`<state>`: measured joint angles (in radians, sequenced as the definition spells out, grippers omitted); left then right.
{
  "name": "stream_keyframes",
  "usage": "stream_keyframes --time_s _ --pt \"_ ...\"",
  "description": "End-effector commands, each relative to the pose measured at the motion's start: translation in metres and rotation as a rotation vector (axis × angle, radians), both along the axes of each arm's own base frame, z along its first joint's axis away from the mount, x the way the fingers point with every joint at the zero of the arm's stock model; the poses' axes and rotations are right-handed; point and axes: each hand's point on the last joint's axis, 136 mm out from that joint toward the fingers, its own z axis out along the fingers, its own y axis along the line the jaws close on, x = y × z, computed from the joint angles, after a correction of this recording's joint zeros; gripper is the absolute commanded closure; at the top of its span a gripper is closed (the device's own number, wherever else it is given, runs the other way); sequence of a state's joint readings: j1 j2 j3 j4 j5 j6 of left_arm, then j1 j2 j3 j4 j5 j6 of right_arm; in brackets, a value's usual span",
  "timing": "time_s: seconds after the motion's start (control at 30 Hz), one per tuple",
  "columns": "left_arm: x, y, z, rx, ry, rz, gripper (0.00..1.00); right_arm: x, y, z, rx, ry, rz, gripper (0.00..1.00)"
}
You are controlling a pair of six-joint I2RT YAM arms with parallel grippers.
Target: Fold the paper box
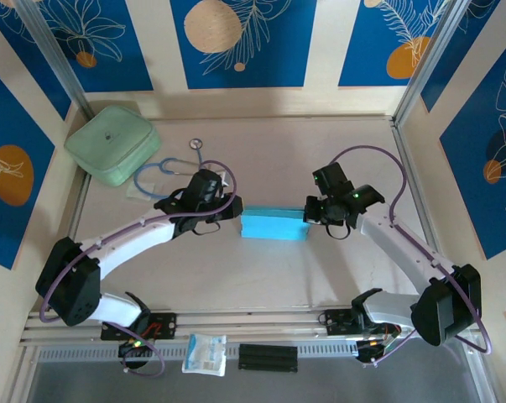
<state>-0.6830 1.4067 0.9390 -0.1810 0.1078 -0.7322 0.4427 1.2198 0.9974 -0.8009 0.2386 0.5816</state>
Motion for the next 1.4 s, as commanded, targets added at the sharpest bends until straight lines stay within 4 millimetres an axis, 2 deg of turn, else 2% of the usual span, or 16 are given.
stream_keyframes --time_s 0.0,0.1,0.27,0.57,0.63,0.73,0.8,0.9,1.03,1.13,1.23,1.37 --pt "-0.010 0.005 -0.021 0.065 0.071 -0.014 0.83 -0.024 -0.011 -0.023 -0.032 0.127 -0.031 0.95" --pt "-0.011 0.001 -0.023 0.065 0.072 -0.027 0.83 -0.020 -0.003 -0.009 0.004 0.096 -0.005 0.85" --pt "-0.011 0.000 -0.020 0.063 0.068 -0.030 0.83 -0.015 0.010 0.025 0.056 0.008 0.046 0.82" --pt "-0.008 0.010 0.005 0.045 -0.001 0.018 0.72 -0.018 -0.004 0.051 0.034 -0.060 -0.004 0.67" --pt "-0.007 0.009 0.013 0.021 -0.016 0.026 0.65 -0.015 -0.016 0.051 0.023 -0.059 -0.106 0.56" --pt "-0.005 0.006 0.022 -0.010 -0.029 0.030 0.58 -0.003 -0.027 0.048 0.061 -0.068 -0.183 0.54" --pt "-0.003 0.004 0.026 -0.012 -0.032 0.029 0.54 0.006 -0.023 0.047 0.123 -0.069 -0.178 0.52" --pt "-0.004 -0.001 0.032 -0.025 -0.029 0.000 0.43 0.014 -0.004 0.047 0.189 -0.080 -0.031 0.49" --pt "-0.010 -0.004 0.033 0.004 -0.037 -0.069 0.41 0.004 0.011 0.038 0.120 -0.103 0.314 0.48" --pt "-0.017 -0.008 0.036 0.055 -0.035 -0.146 0.41 0.002 0.004 0.031 0.062 -0.088 0.360 0.41" --pt "-0.022 -0.008 0.036 0.153 -0.056 -0.210 0.39 0.005 0.001 0.028 0.034 -0.095 0.378 0.44" --pt "-0.020 -0.007 0.036 0.230 -0.101 -0.271 0.36 0.010 0.002 0.021 0.019 -0.096 0.422 0.58"
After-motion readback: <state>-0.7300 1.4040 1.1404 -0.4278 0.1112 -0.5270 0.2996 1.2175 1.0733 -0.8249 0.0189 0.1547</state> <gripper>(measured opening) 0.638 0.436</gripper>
